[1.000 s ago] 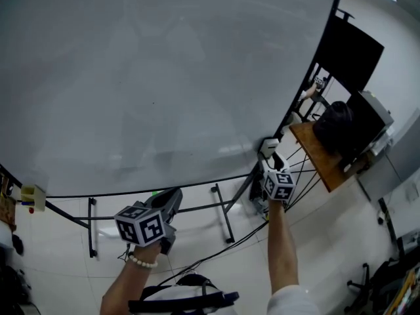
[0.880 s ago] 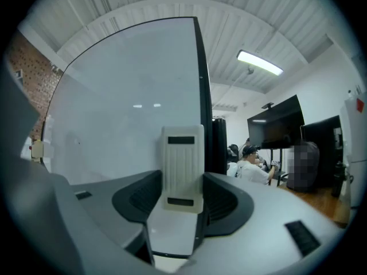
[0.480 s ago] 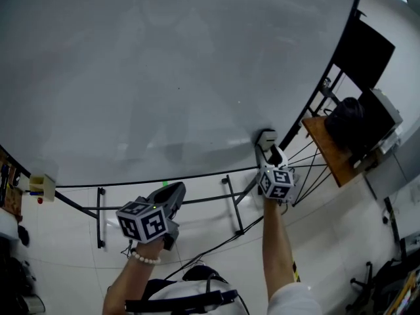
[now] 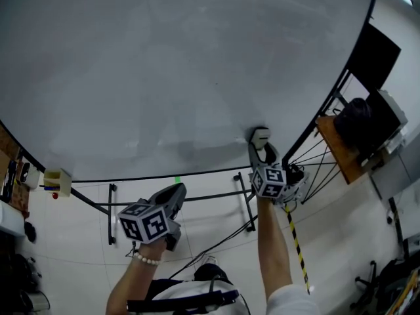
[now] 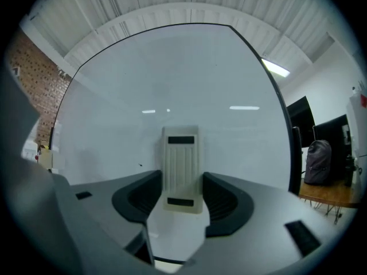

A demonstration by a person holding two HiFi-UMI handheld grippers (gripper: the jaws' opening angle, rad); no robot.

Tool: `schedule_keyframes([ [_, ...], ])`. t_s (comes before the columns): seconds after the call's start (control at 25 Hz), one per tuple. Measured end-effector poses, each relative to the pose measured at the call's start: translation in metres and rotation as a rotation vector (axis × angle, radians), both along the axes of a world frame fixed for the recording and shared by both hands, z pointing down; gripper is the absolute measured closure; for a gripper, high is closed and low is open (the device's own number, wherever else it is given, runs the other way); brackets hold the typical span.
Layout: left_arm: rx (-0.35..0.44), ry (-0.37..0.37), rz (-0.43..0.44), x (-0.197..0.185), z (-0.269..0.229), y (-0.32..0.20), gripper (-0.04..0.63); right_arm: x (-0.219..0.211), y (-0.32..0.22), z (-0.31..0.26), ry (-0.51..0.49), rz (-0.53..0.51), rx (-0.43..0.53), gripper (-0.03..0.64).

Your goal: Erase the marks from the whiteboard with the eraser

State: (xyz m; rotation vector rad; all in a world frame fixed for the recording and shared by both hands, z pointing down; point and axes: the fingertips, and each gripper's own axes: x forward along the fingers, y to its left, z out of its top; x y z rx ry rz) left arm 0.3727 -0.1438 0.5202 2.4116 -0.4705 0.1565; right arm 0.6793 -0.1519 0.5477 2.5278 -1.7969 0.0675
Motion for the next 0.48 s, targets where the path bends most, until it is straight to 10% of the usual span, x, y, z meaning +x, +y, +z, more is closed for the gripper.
schedule_keyframes([
  [0.48, 0.007, 0.067, -0.041, -0.086, -0.018, -0.016, 0.606, -0.098, -0.041, -0.001, -0.016, -0.003, 0.029, 0.364],
])
